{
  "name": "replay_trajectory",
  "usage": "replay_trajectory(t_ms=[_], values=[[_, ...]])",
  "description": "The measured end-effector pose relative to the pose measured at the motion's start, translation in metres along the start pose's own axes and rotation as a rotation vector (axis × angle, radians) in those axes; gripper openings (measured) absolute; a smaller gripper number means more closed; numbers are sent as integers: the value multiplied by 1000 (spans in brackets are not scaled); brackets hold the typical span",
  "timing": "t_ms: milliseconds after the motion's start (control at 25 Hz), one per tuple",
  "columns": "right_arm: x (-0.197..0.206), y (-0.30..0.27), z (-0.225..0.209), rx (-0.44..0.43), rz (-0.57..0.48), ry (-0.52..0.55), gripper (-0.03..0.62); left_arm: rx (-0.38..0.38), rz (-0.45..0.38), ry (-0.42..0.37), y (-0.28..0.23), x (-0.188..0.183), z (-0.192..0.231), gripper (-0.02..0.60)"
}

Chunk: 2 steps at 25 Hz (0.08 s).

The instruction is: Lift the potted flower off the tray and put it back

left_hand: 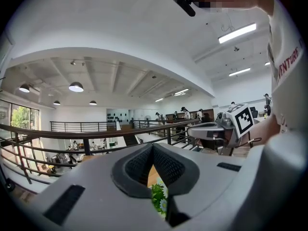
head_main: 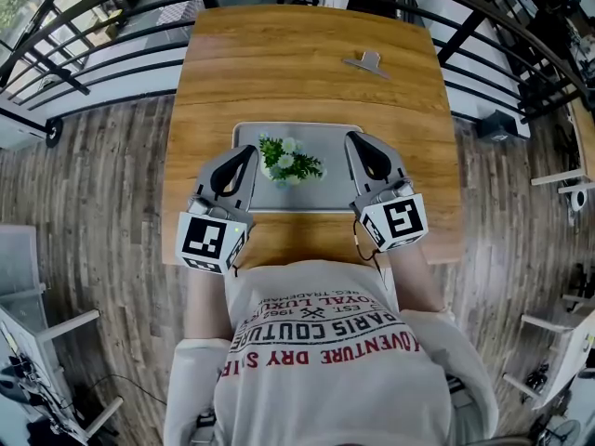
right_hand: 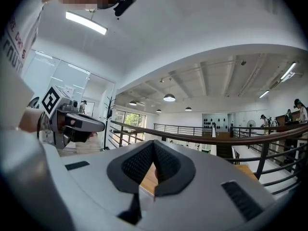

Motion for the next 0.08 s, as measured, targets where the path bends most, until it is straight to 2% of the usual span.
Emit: replay_trajectory(t_ms=[80], values=[[1, -2, 1, -3, 4, 4, 26, 1, 1, 5, -1, 0, 0, 12]])
Point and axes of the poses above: the fingertips, and each gripper's own axes: y backward along the fingers, z to its left, x out of its underside, the point moved 10 cm from there along y, backward along the fingers, and after that the axes turned 12 degrees about -z, right-handed, at the moved point
